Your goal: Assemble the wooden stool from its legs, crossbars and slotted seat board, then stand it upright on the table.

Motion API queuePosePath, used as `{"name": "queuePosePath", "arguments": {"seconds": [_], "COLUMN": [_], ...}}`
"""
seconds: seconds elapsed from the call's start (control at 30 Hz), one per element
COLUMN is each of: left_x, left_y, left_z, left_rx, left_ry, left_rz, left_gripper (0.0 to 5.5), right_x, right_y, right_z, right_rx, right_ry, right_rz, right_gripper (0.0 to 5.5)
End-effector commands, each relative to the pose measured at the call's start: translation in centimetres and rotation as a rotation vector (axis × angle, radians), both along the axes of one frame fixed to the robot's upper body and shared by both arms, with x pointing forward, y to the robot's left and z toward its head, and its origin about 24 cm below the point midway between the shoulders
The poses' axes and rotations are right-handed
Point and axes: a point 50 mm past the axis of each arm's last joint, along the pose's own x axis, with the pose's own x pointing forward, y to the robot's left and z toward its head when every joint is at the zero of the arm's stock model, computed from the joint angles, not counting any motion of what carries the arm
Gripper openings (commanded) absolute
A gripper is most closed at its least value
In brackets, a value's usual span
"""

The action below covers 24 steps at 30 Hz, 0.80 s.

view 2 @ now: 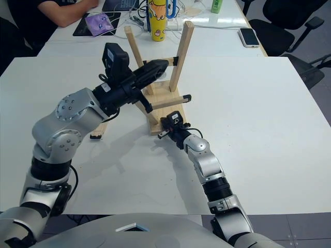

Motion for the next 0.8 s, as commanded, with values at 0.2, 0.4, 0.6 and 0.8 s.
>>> {"name": "queuePosePath", "arguments": {"seconds": [0.2,0.4,0.6,0.8], "left_x": [-0.4,1.9,1.8,2.2], "left_y": [2.6,1.7,1.5,5.8], "left_z": [9.6,2.6,-5.0,3.6], "left_rx": [-0.301,-0.070,0.211,-0.082], "left_ry": [-0.466,-0.134,0.111,-0.360], "left_rz": [0.215,0.268,0.325,0.701], "left_gripper": [0.01,0.01,0.01,0.01], "right_x": [-3.6,-3.6,-3.2,-2.5], "right_y": [-1.8,-1.7,-1.8,-1.7], "right_z": [-6.1,-6.2,-6.0,-4.8], "right_rx": [-0.149,-0.150,-0.159,-0.081], "right_ry": [0.314,0.316,0.306,0.227], "right_rz": [-0.017,-0.013,0.006,-0.011], "right_gripper": [0.00,0.00,0.00,0.00]}}
